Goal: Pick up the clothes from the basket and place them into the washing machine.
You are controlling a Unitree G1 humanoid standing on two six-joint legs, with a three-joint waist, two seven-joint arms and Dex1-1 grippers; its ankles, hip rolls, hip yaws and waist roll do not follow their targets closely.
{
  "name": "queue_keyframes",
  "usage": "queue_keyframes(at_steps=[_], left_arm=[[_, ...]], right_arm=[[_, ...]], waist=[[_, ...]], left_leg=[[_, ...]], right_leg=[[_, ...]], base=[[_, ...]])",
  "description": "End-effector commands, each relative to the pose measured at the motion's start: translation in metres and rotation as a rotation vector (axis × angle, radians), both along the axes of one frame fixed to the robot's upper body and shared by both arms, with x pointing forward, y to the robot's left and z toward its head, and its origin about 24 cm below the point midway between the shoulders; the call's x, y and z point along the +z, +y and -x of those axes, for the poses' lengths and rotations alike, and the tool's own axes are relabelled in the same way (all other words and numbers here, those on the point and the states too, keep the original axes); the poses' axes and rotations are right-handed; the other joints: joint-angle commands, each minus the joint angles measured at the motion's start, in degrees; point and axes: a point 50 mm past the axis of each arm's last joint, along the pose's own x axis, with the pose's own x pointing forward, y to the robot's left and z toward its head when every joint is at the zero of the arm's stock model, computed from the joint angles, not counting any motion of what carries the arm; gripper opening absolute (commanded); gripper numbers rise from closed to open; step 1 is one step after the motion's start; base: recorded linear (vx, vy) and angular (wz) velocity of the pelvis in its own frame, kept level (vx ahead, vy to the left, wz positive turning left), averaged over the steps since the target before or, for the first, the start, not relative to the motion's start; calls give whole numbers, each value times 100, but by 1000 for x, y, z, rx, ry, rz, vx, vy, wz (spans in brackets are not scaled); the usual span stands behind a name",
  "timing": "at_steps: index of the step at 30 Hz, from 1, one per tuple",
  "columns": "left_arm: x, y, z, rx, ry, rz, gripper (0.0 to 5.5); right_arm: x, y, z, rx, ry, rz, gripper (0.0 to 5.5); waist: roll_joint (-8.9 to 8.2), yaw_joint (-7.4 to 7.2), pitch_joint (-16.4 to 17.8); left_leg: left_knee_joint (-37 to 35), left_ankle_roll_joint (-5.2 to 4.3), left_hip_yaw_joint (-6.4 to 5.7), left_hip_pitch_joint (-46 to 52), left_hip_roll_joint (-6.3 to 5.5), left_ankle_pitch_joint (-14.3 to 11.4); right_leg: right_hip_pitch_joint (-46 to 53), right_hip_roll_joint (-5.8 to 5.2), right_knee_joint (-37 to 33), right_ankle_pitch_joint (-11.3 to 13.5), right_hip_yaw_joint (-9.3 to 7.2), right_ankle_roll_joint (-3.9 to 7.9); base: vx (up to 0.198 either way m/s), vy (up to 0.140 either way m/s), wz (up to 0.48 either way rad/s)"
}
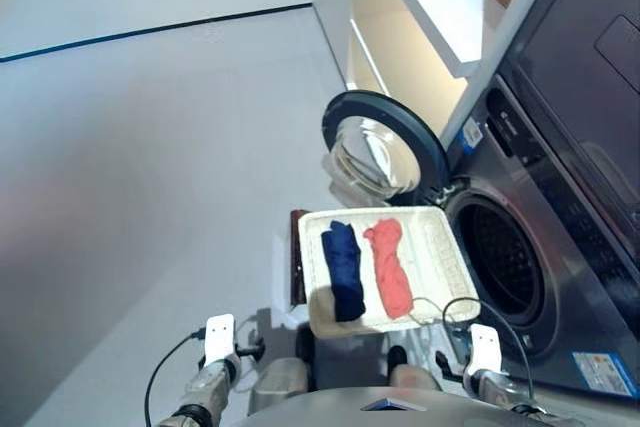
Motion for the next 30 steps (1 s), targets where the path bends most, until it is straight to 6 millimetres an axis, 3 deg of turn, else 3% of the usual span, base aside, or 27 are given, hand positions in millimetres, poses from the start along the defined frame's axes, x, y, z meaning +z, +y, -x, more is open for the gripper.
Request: queue_keyframes(at_steps=[1, 3, 5, 8, 9, 14, 17, 24, 30], left_arm=[[27, -9, -58, -5, -224, -15, 550], [51, -22, -89, -9, -389, 5, 550], [65, -30, -106, 7, -471, 21, 550], [104, -52, -138, -20, -673, 72, 550], [120, -58, -148, -34, -741, 77, 550], [172, -86, -179, -90, -945, 76, 550], [195, -99, -190, -117, -1031, 60, 550], [230, -120, -210, -126, -1140, 24, 550], [267, -138, -220, -190, -1271, -26, 550]], right_arm=[[26, -3, -59, 41, -235, 53, 550], [50, 10, -91, 76, -426, 36, 550], [68, 17, -109, 98, -537, 42, 550], [117, 36, -143, 146, -798, 13, 550], [141, 44, -155, 175, -917, -7, 550], [215, 72, -184, 293, -1241, -1, 550], [261, 90, -188, 431, -1443, 64, 550], [319, 133, -185, 537, -1704, 9, 550], [359, 169, -181, 610, -1871, -49, 550]], waist=[[217, 134, 498], [242, 78, 726], [270, 44, 903], [340, -40, 1254], [346, -79, 1407], [369, -211, 1935], [339, -278, 2007], [217, -408, 2007], [175, -468, 2007]], left_leg=[[23, -109, -179, -117, -27, -244], [68, -140, -178, -270, 6, -180], [129, -169, -172, -389, 51, -120], [411, -234, -185, -730, 146, -77], [568, -255, -192, -884, 179, -78], [1199, -345, -193, -1578, 326, -122], [1511, -389, -179, -2064, 436, -173], [2055, -405, -180, -3264, 652, -187], [2463, -417, -230, -4237, 718, -214]], right_leg=[[-3, -116, 619, -285, -85, 198], [-177, -75, 637, -311, -48, 149], [-307, -27, 684, -336, -40, 97], [-657, 93, 902, -398, 20, -1], [-789, 125, 981, -409, 47, -32], [-1559, 301, 1554, -521, 185, -175], [-2176, 395, 1997, -593, 325, -210], [-3501, 539, 2648, -617, 531, -261], [-4501, 605, 3172, -701, 590, -291]], base=[[-69, -1, -182], [-95, -18, -85], [-81, -40, -11], [-96, -59, -33], [-120, -64, -40], [-128, -69, -99], [-113, -37, -221], [-123, -54, -178], [-111, -52, -65]])
